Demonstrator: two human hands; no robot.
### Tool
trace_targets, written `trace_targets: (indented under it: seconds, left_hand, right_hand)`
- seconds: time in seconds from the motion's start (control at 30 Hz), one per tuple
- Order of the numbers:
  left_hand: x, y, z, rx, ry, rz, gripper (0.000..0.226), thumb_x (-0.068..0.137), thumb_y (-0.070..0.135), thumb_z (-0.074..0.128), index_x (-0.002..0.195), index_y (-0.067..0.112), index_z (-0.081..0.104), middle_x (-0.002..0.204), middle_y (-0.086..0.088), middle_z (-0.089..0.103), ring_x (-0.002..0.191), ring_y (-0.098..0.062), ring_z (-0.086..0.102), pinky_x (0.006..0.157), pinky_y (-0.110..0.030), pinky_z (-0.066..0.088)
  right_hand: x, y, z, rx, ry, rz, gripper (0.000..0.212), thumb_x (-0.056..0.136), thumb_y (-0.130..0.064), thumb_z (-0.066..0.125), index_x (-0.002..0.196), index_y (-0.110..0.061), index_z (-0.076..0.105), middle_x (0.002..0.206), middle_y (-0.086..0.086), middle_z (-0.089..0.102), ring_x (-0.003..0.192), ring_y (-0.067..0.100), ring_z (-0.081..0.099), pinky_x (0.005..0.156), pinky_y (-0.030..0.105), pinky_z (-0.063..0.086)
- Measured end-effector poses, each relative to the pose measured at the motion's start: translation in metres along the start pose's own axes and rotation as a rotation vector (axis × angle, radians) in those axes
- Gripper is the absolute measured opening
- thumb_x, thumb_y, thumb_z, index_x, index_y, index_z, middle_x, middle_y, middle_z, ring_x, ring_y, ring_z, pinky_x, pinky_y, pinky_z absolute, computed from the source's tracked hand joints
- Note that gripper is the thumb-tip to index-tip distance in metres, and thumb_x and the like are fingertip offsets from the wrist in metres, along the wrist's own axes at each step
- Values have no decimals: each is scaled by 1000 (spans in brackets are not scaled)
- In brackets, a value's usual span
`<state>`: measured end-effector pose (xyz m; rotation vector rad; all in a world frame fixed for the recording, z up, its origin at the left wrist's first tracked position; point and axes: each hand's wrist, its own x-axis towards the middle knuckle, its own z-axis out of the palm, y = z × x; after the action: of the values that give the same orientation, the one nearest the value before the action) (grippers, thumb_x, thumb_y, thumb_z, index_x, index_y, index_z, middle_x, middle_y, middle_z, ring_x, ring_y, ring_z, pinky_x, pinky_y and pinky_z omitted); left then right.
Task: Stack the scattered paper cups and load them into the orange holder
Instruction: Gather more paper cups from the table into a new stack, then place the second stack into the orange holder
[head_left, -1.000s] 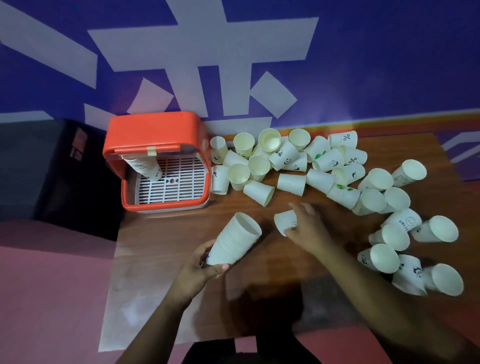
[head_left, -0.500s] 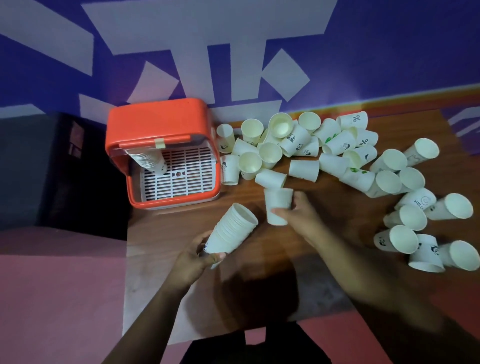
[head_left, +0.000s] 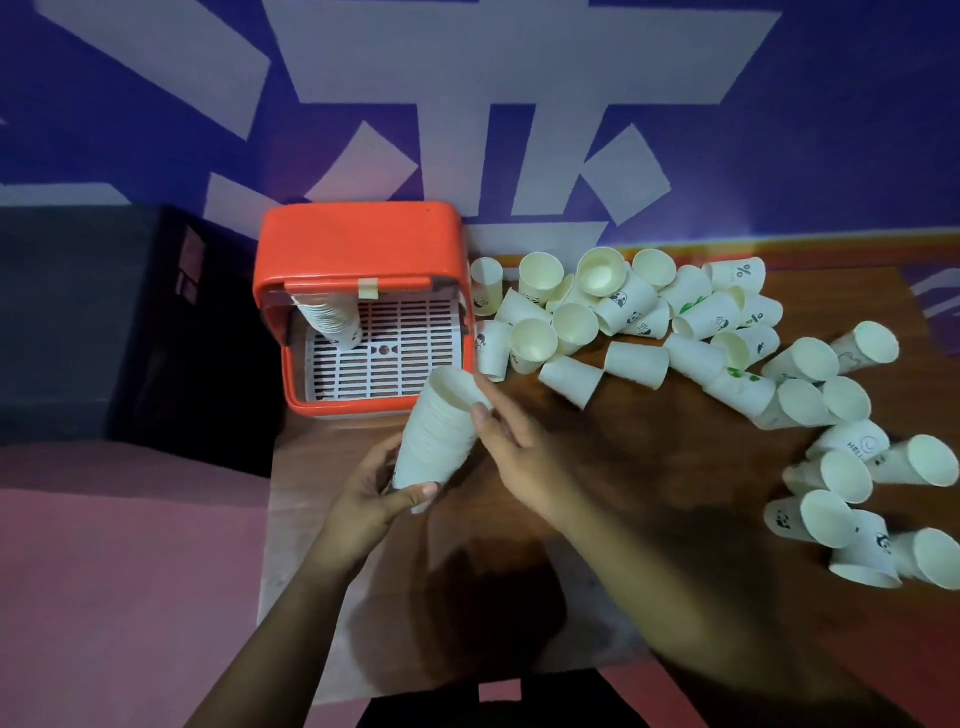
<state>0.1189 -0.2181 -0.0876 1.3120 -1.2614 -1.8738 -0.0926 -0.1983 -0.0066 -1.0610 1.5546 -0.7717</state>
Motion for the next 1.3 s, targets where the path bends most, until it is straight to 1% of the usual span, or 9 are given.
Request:
trace_targets:
  seconds: [0.1, 0.17, 0.27, 0.43, 0.6, 0.67, 0.77, 1.0, 1.3]
  left_hand:
    - [-1, 6, -17, 33, 37, 65, 74, 75, 18, 84, 144, 27, 57, 138, 5, 68, 127, -15, 65, 95, -29, 58]
    - [1, 11, -27, 88, 57, 97, 76, 72, 30, 87, 142, 34, 58, 140, 10, 66, 129, -12, 63, 98, -28, 54]
    - [13, 26, -38, 194, 105, 144, 76, 68, 46, 85, 139, 47, 57, 138, 19, 65, 126, -7, 61, 103, -30, 49]
    - [48, 52, -45, 248, 26, 263, 68, 84, 25, 87, 144, 31, 56, 142, 12, 64, 134, -7, 58, 107, -28, 48]
    - [85, 57, -58, 479, 34, 341, 66, 87, 27, 80, 148, 18, 56, 143, 3, 54, 129, 17, 44, 115, -16, 36]
    - [96, 54, -67, 475, -4, 316, 64, 92, 22, 77, 151, 20, 53, 143, 4, 53, 130, 7, 48, 115, -31, 43]
    - [109, 50, -77, 413, -92, 266, 68, 94, 20, 74, 156, 29, 46, 148, 8, 57, 135, -11, 55, 110, -33, 48]
    - [138, 36, -78, 336, -37, 197, 58, 94, 8, 73, 146, 25, 55, 142, 9, 63, 132, -11, 59, 113, -41, 50]
    - [166, 34, -64, 267, 131, 198, 50, 96, 19, 70, 145, 21, 58, 140, 6, 67, 126, -17, 66, 111, -48, 52]
  right_hand:
    - [8, -4, 16, -25, -5, -1, 53, 100, -56, 34, 152, -47, 25, 159, -19, 27, 146, 2, 25, 118, 26, 20]
    - [16, -10, 23, 70, -34, -3, 54, 96, -61, 41, 148, -53, 27, 155, -22, 33, 143, 2, 32, 120, 40, 29]
    - [25, -18, 31, 213, -72, -44, 49, 97, -35, 59, 140, -44, 39, 141, -20, 52, 132, 1, 48, 113, 37, 40]
    - [49, -15, 31, 132, -54, -75, 74, 85, -22, 75, 145, -35, 36, 143, -6, 54, 122, 14, 60, 106, 44, 48]
    - [78, -11, 33, 89, 63, -136, 67, 88, -13, 72, 144, -26, 39, 138, -3, 57, 121, 12, 60, 107, 44, 47]
    - [91, -5, 35, 52, 87, -147, 65, 87, -15, 72, 141, -29, 41, 139, -5, 56, 125, 9, 57, 109, 44, 45]
    - [108, 5, 40, -7, 93, -114, 68, 84, -23, 74, 139, -44, 39, 142, -14, 52, 131, 7, 50, 112, 44, 42]
    - [144, 22, 46, -47, 48, -31, 67, 86, -24, 71, 141, -42, 36, 143, -10, 48, 129, 14, 51, 107, 49, 46]
    - [193, 25, 46, -101, 61, 5, 49, 92, -27, 61, 138, -25, 44, 132, -7, 59, 121, 13, 59, 107, 48, 46]
